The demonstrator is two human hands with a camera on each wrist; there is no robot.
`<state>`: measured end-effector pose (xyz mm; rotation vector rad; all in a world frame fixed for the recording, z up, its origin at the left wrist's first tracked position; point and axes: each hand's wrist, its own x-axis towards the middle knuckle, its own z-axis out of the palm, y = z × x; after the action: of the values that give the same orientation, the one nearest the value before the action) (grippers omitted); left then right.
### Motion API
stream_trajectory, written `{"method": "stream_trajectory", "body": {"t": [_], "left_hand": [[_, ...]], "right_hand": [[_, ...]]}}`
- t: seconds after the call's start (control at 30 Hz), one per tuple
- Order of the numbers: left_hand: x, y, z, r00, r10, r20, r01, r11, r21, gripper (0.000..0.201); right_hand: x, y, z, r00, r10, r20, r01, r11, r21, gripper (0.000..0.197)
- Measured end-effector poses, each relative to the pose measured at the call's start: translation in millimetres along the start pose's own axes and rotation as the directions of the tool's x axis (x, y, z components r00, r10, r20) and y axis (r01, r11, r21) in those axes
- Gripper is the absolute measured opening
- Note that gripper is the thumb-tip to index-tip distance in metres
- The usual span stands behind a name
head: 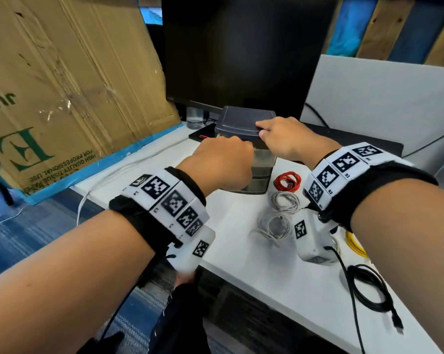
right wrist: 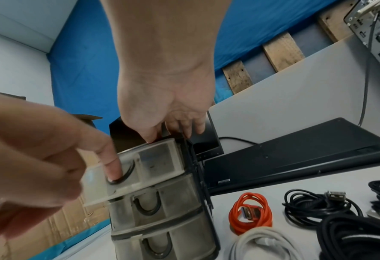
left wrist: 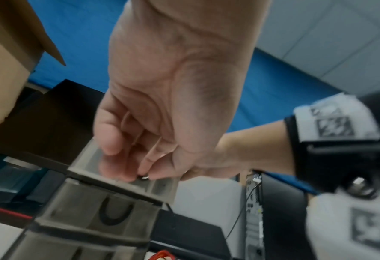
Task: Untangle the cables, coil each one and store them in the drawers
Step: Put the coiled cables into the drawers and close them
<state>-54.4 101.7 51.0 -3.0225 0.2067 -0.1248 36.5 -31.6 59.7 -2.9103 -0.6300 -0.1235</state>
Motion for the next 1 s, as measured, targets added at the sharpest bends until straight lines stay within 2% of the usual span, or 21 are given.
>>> {"method": "stream_trajectory", "body": {"t": [0.07,0.1,0.17,0.23,0.33,0.37,0.43,0.57,0.67,0.7,0.77,0.83,0.93,1.0], "left_hand": [[-6.0,-2.4,-9.2,0.998,0.013,0.057,-0.013,1.000,-0.013,0.015],[-7.4,-4.0,-14.2,0.999,0.017,0.046,-0.015,0.999,-0.040,0.012],[-6.8,-7.5,-21.7,0.998,-0.016,-0.066,0.007,0.991,-0.135,0.015],[-0.5,-11.4,-18.4,0.983,-0.069,-0.173,0.034,0.980,-0.194,0.023],[9.8,-17.6,2.1,0.989,-0.121,-0.081,0.104,0.975,-0.195,0.041],[11.0,-19.3,9.0,0.985,-0.150,-0.085,0.129,0.969,-0.212,0.045],[8.4,-21.4,16.2,0.969,-0.183,-0.167,0.140,0.960,-0.244,0.049],[-3.1,-21.6,15.8,0.957,-0.149,-0.249,0.085,0.965,-0.249,0.037],[3.0,-22.0,11.8,0.924,-0.201,-0.326,0.089,0.940,-0.329,0.019],[8.3,-22.8,10.8,0.924,-0.230,-0.306,0.105,0.921,-0.375,0.018],[20.2,-28.2,10.8,0.951,-0.264,-0.162,0.170,0.882,-0.439,0.036],[29.5,-34.7,13.7,0.965,-0.261,-0.032,0.212,0.845,-0.492,0.045],[33.6,-38.8,19.3,0.967,-0.255,-0.012,0.200,0.786,-0.585,0.048],[33.7,-39.7,21.7,0.963,-0.269,-0.021,0.201,0.765,-0.613,0.051]], "right_hand": [[-1.2,0.0,-2.3,1.000,-0.003,0.007,0.003,1.000,-0.012,0.046],[-1.3,0.1,-3.3,1.000,-0.003,0.010,0.003,1.000,-0.010,0.046],[-0.5,-0.1,-5.2,1.000,-0.001,0.017,0.001,1.000,-0.006,0.045],[-0.6,-1.5,-7.0,1.000,0.010,0.029,-0.010,1.000,0.002,0.045],[-2.7,-5.4,-10.0,0.998,0.020,0.053,-0.019,1.000,-0.021,0.045],[-3.7,-6.0,-12.0,0.998,0.018,0.056,-0.016,0.999,-0.031,0.045],[-4.9,-5.1,-14.3,0.998,0.014,0.064,-0.012,0.999,-0.044,0.045],[-4.0,-4.7,-16.4,0.997,0.013,0.076,-0.010,0.999,-0.045,0.045],[-3.1,-6.1,-16.4,0.997,0.006,0.077,-0.002,0.999,-0.048,0.045],[-3.9,-6.0,-16.7,0.997,0.009,0.079,-0.006,0.999,-0.043,0.045],[-5.2,-5.3,-17.1,0.997,0.009,0.083,-0.007,1.000,-0.027,0.045],[-6.1,-3.3,-20.1,0.993,0.004,0.114,-0.002,1.000,-0.023,0.047],[-9.3,7.0,-23.8,0.986,0.010,0.165,-0.012,1.000,0.011,0.053],[-14.9,21.2,-25.2,0.997,0.020,0.077,-0.023,0.999,0.043,0.048]]}}
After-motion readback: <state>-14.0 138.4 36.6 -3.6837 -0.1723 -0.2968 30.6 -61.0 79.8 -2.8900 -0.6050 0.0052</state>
